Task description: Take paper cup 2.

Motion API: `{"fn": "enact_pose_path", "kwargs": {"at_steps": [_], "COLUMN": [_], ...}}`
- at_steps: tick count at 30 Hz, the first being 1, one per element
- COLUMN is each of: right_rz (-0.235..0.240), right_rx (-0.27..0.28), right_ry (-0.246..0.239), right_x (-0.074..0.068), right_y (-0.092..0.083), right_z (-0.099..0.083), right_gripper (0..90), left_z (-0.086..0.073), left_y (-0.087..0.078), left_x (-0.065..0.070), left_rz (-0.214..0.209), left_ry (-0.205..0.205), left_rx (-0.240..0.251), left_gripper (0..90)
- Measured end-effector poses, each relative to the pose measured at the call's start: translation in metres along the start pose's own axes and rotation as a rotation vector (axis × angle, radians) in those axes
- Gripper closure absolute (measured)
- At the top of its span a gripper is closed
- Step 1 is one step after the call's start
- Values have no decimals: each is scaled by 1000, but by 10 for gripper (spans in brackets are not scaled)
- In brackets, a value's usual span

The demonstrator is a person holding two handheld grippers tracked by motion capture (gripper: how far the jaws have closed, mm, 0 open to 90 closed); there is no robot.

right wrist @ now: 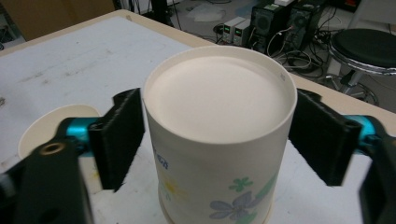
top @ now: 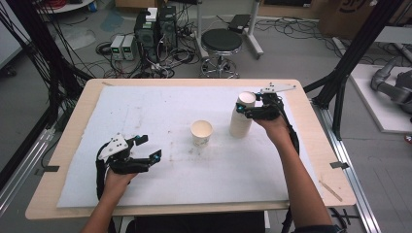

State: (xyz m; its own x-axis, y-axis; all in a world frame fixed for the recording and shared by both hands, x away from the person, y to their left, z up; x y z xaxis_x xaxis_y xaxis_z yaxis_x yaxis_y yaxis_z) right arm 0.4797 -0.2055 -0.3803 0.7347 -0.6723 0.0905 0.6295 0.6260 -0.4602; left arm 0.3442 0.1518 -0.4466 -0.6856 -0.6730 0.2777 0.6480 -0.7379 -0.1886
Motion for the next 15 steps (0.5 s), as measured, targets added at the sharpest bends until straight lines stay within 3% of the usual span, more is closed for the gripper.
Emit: {"fn": "enact_pose_path", "kwargs": {"at_steps": [5,15], "right_rz": [0,-12], "right_rx": [9,16], "right_ry": [-7,-23], "right_x": [1,3], "right_y": [0,-4], "right_z": [2,11], "right_gripper": [325,333], "left_z": [0,0], "left_y": [0,-1], "left_x": [0,-1], "left_rz": [-2,-4], "left_ry": [0,-1], "left_rx": [0,-5], "left_gripper": [170,171]}}
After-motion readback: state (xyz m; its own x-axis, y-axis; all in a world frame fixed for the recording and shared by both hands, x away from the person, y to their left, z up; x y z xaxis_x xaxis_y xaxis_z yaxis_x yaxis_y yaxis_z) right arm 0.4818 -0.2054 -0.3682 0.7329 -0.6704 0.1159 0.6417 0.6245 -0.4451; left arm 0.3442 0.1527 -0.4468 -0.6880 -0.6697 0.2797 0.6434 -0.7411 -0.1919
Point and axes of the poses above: each handheld gripper's, and its own axes: y roughly forward along the jaws, z roughly out of its top, x roughly to its right, the point moved 7 cm from there along y, roughly forward along the jaws, and after that the axes turned 8 degrees about -y, right-handed, at the moved point
